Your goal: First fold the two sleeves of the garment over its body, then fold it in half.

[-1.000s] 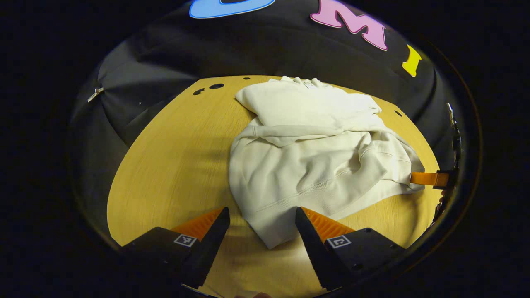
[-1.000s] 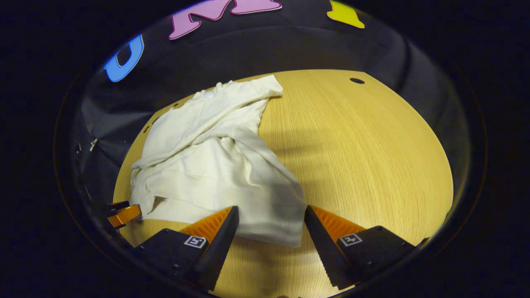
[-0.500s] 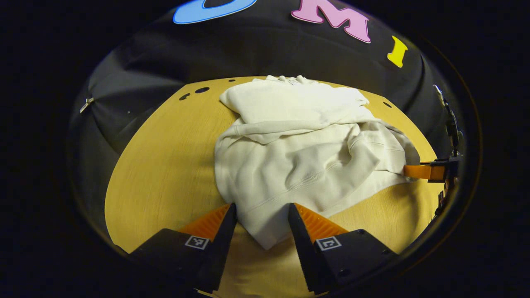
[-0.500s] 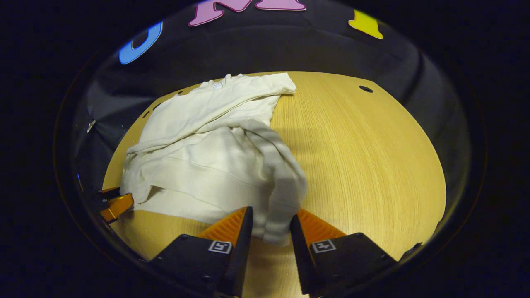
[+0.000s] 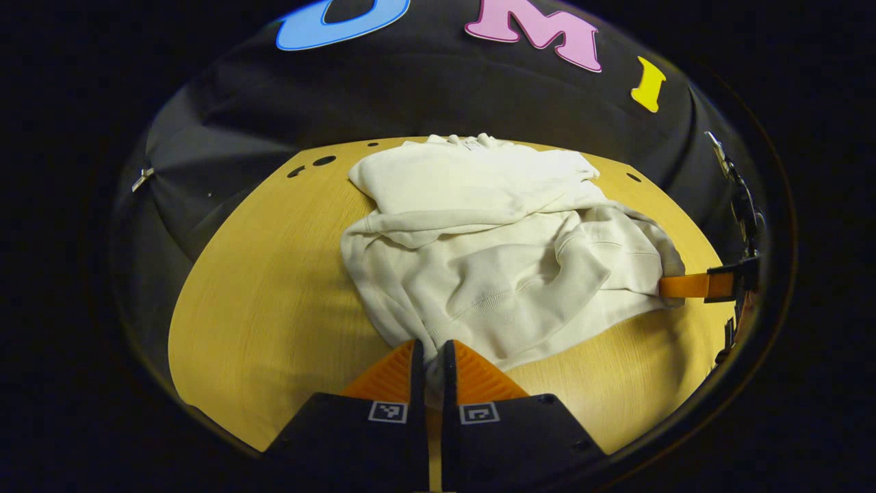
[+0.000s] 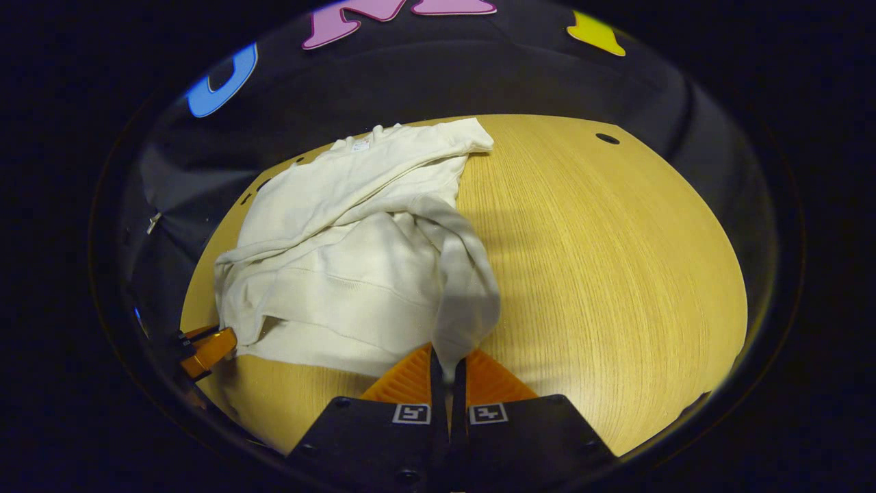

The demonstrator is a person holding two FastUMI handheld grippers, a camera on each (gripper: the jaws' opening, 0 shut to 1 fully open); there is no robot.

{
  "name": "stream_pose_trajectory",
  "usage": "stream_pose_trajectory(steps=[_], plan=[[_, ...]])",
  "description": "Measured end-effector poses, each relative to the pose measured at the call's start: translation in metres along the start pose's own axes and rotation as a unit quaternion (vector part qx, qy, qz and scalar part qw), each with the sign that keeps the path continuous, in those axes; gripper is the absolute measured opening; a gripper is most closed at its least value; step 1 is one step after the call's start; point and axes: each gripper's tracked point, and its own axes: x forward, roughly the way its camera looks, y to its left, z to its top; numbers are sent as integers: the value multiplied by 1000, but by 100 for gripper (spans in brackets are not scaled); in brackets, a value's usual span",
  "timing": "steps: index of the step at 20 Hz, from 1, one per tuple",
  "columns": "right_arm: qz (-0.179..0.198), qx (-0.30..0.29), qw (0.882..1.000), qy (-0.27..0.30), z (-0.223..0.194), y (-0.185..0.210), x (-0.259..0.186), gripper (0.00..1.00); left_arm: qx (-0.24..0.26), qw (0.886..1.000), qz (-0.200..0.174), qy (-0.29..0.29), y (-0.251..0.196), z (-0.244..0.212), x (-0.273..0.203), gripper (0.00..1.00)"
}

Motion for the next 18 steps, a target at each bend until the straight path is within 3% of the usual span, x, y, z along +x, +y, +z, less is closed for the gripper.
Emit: stream_pose_trajectory(steps=[3,10,18], plan=[[3,11,1000,-2,3,0,-5,6,-2,1000,-6,2,0,5,-3,7],[18,20,999,-20,24,6,-17,6,-47,998,-29,-27,2,36,-24,7],[55,17,996,-66,93,36,-29,6,-82,991,-56,-85,-4,110,-42,7]])
